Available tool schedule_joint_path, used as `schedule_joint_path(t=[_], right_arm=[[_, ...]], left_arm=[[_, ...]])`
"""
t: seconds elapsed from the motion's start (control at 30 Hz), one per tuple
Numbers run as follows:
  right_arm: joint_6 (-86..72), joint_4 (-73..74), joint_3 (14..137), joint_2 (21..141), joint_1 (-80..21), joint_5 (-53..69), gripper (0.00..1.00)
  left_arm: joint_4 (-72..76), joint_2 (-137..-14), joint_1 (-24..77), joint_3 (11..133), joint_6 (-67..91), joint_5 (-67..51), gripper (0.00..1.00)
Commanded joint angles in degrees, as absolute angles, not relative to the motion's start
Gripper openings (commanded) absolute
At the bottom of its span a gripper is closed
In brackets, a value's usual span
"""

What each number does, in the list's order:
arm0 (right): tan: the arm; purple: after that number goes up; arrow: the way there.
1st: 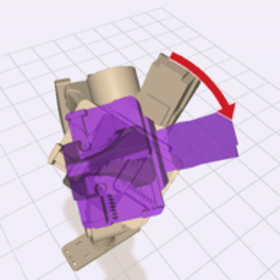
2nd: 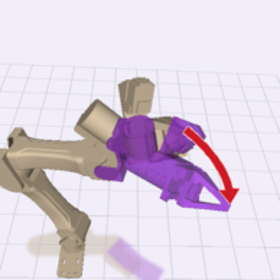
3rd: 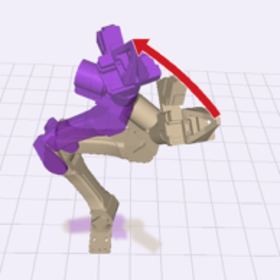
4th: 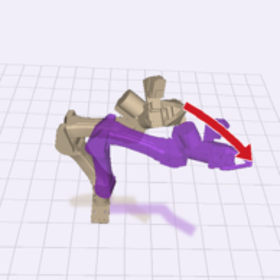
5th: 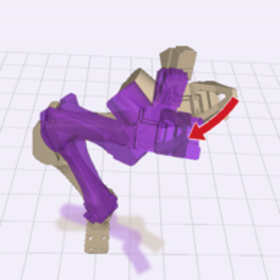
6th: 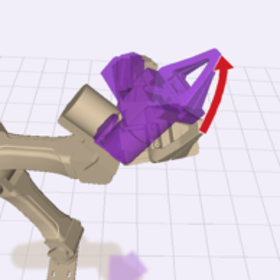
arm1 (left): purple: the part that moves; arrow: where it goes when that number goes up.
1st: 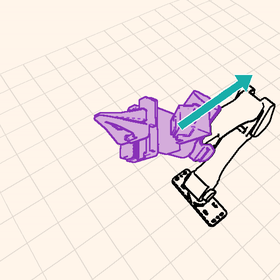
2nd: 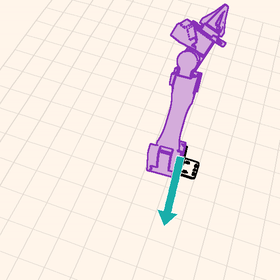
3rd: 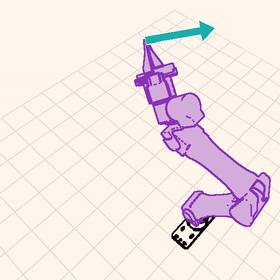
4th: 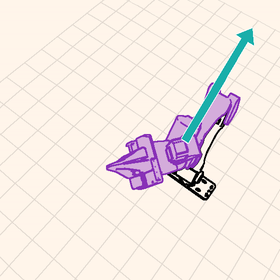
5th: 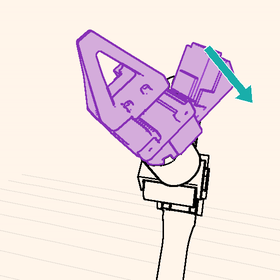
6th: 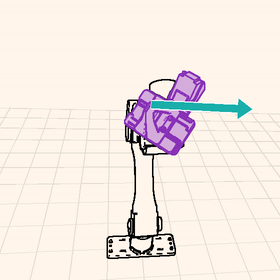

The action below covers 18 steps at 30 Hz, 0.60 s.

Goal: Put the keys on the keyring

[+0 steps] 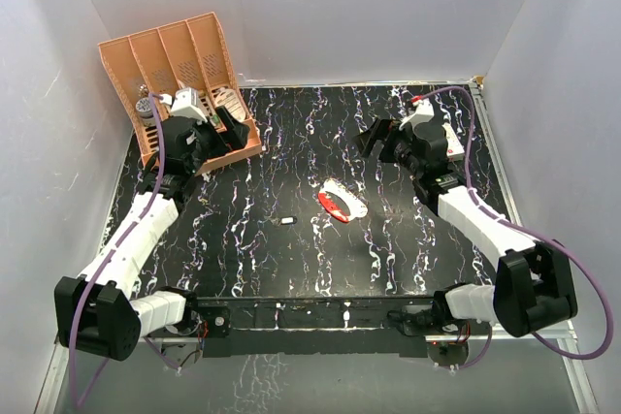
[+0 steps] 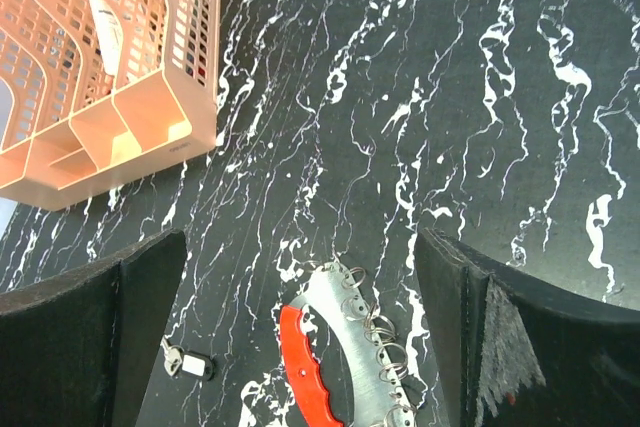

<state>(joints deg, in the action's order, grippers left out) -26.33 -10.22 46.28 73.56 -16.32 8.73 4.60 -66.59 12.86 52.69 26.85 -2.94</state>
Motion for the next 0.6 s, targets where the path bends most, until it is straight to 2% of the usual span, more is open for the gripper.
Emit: schedule_joint_path(t=[0.0,0.57], right_arm=[[-23.67,-10.48,48.12,70.57,-16.59,6.43,0.98],[-22.6,-5.02,50.66,72.26,-17.22,9.46,0.98]], left_arm=[[6.64,-65.14,12.9,52.56,26.62,-3.98,0.99],[2.57,-63.03,12.94,51.87,27.3,-5.22,0.99]])
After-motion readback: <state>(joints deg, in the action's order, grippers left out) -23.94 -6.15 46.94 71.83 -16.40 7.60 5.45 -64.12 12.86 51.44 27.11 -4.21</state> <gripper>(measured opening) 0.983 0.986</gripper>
